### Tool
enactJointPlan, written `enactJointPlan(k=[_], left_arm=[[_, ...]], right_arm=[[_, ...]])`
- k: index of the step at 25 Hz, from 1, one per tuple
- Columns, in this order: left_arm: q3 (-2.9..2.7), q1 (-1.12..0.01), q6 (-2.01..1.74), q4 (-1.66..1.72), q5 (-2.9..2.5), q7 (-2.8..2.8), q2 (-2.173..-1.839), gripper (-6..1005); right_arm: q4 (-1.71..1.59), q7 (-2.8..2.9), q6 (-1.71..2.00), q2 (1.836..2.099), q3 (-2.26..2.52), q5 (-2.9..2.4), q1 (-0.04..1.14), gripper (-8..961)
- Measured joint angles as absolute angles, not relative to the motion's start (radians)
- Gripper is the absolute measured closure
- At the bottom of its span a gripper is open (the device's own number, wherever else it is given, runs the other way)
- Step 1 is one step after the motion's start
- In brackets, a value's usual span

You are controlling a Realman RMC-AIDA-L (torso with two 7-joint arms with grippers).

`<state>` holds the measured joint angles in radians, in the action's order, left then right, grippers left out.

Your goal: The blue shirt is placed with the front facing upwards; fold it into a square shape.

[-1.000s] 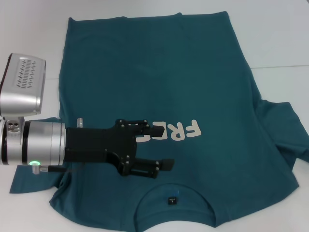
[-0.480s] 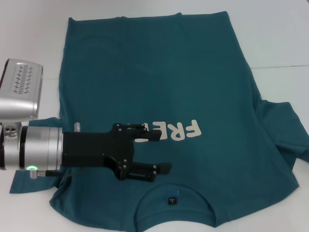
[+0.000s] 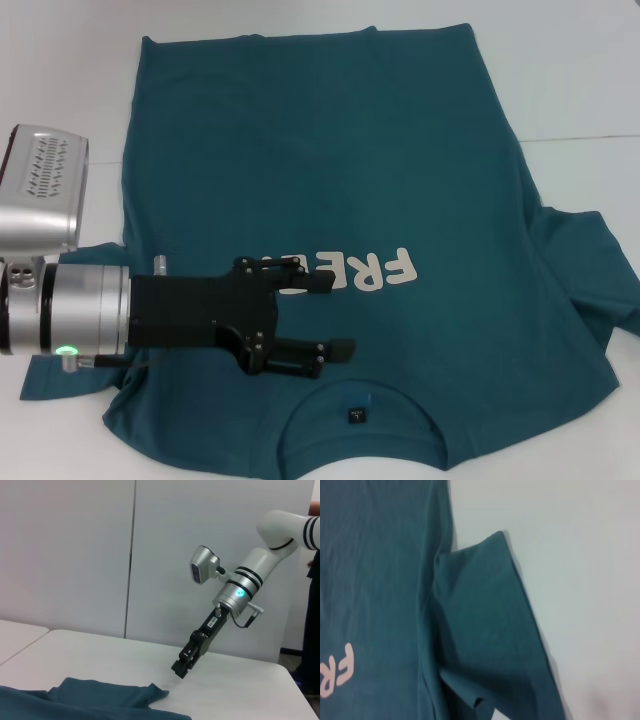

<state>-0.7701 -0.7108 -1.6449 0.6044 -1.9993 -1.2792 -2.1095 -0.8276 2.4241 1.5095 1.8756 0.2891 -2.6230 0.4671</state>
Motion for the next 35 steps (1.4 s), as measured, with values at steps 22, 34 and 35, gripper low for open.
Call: enactJointPlan(k=[22, 34, 35], left_arm=[[-0.770, -0.710, -1.641, 0.604, -2.002, -1.258, -2.111, 155], [-0.770, -0.709, -1.641, 0.594, -2.002, -1.255, -2.111, 155], [-0.770, -0.709, -1.641, 0.594, -2.002, -1.254, -2.111, 155]], right_arm=[[-0.695, 2.430, 1.412, 1.864, 0.262, -2.618, 0.499, 197], [-0.684, 2.418, 1.380, 1.867, 0.345, -2.621, 0.506, 196], [-0.686, 2.418, 1.377, 1.867, 0.356, -2.621, 0.507, 196]])
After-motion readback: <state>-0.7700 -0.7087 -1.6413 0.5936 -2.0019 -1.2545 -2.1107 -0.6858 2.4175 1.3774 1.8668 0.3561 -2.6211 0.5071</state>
